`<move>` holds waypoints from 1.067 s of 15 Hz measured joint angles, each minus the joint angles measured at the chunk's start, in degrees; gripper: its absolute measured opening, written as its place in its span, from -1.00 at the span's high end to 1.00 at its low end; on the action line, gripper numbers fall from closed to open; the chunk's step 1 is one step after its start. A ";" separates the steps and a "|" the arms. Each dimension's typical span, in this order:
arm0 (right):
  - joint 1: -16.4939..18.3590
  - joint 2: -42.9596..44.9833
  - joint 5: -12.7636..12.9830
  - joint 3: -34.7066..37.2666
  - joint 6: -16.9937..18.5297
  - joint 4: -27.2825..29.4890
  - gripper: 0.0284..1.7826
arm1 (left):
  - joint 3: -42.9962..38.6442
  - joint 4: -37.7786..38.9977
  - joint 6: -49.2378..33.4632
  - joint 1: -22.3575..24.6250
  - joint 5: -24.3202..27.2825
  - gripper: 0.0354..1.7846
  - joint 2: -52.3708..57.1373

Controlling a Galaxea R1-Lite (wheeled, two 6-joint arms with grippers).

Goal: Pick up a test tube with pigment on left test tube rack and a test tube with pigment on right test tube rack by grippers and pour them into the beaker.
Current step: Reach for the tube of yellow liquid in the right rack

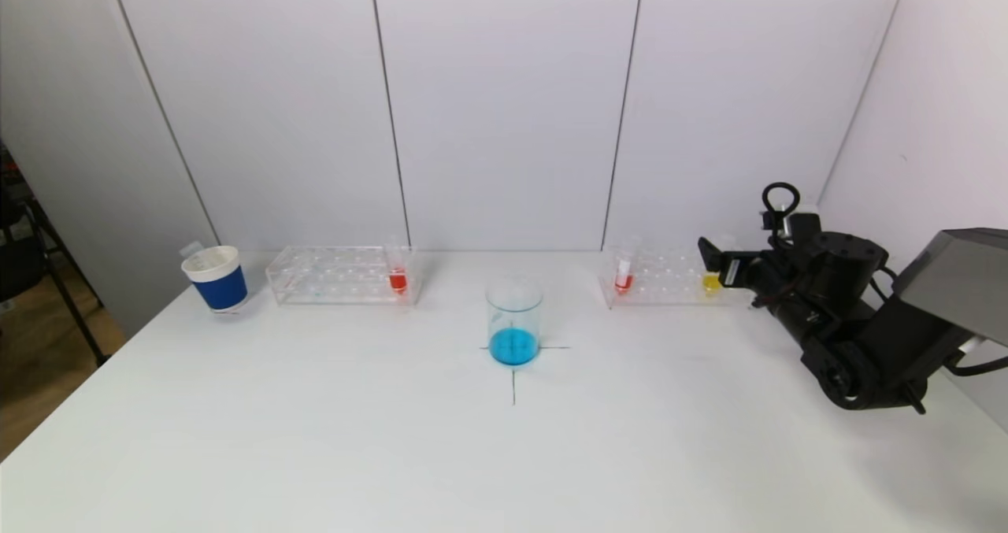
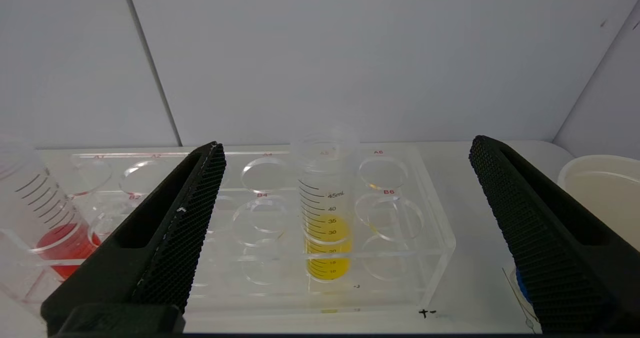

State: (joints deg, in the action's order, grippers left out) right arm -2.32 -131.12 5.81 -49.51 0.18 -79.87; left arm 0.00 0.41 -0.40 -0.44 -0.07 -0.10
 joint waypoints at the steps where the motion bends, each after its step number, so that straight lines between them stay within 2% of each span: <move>1: 0.11 -0.52 -0.04 -0.71 0.02 0.09 -0.99 | 0.00 0.00 -0.01 0.00 0.02 -0.98 0.00; 16: 0.67 -4.63 -0.39 -4.88 0.04 0.44 -0.99 | 0.00 0.00 -0.01 0.00 -0.02 -0.98 0.00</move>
State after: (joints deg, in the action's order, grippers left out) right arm -1.65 -135.75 5.42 -54.38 0.22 -79.43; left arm 0.00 0.41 -0.41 -0.44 -0.10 -0.10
